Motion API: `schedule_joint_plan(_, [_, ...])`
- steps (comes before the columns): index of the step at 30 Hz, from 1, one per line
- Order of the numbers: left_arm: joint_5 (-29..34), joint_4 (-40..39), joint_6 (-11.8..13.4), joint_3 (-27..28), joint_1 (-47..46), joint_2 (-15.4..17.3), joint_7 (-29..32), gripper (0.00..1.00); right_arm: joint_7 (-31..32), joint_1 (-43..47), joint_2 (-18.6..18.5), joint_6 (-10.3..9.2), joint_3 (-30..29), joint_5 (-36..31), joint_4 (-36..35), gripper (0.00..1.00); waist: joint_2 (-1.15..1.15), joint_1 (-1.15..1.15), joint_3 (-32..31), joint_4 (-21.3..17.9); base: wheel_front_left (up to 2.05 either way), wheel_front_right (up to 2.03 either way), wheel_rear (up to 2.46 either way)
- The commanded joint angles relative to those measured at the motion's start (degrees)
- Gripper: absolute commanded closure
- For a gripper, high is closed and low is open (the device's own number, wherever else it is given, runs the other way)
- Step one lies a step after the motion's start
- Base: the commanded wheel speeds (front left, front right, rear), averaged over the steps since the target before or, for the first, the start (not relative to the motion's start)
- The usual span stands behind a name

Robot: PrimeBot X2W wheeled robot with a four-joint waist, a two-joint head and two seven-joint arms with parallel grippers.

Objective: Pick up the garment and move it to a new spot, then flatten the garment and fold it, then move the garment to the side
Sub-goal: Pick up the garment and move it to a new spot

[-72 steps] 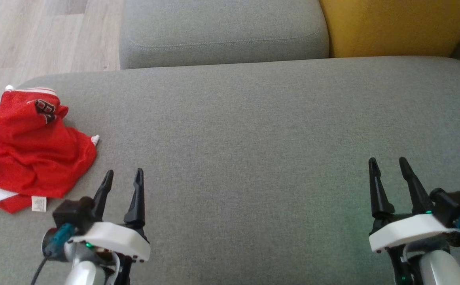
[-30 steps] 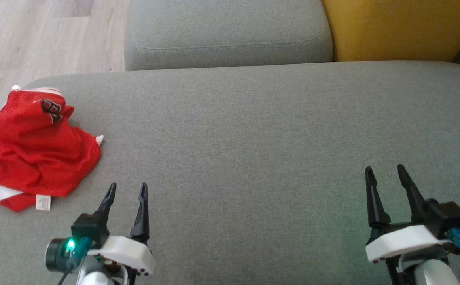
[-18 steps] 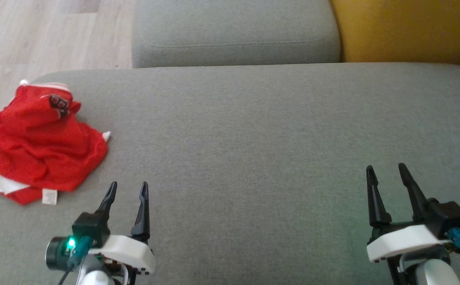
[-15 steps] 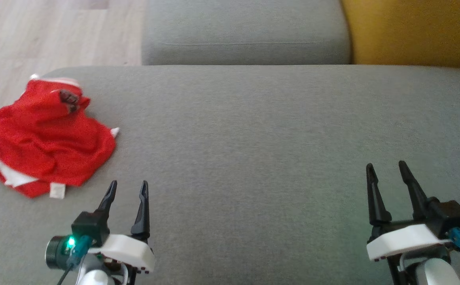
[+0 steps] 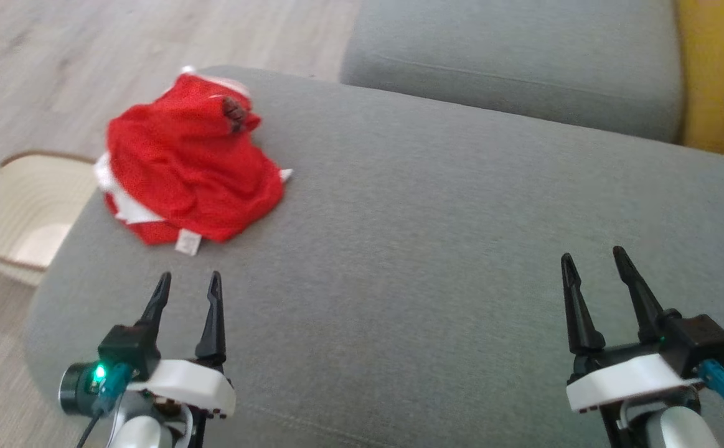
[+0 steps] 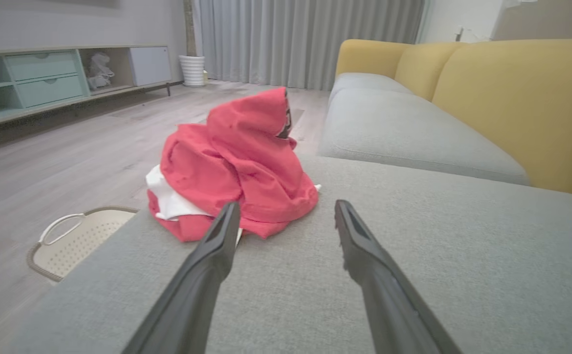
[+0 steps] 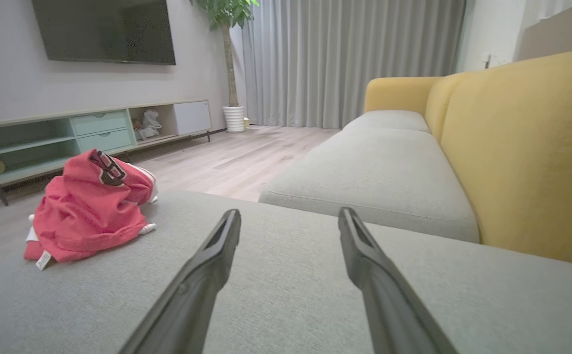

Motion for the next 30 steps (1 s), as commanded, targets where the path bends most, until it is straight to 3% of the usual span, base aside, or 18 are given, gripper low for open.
schedule_joint_plan(1, [0.49,-2.23,0.03,2.33,-2.28,0.08,-0.7,0.0,0.18,-0.92,-0.29,0.44,1.51,0.25,-2.48,0.0,0.0,0.0,0.02,3.17,0.0,0.0,0.0])
schedule_joint_plan(10, [0.39,-2.97,-0.27,3.09,-1.86,-0.31,-0.7,0.0,0.75,-0.31,-0.29,0.44,1.76,-0.3,-2.99,0.0,0.0,0.0,0.06,6.13,0.0,0.0,0.0])
schedule_joint_plan(22, [0.87,-2.61,-0.51,3.48,-2.18,-0.74,-0.7,0.0,1.62,0.02,-0.29,0.44,1.71,-0.86,-4.16,0.0,0.0,0.0,0.57,6.86,0.0,0.0,0.0])
schedule_joint_plan(30, [0.02,-1.98,-0.98,4.63,-8.45,-1.08,-0.7,0.0,4.22,-1.93,-0.29,0.44,2.07,-2.3,-6.85,0.0,0.0,0.0,6.29,5.24,0.0,0.0,0.0])
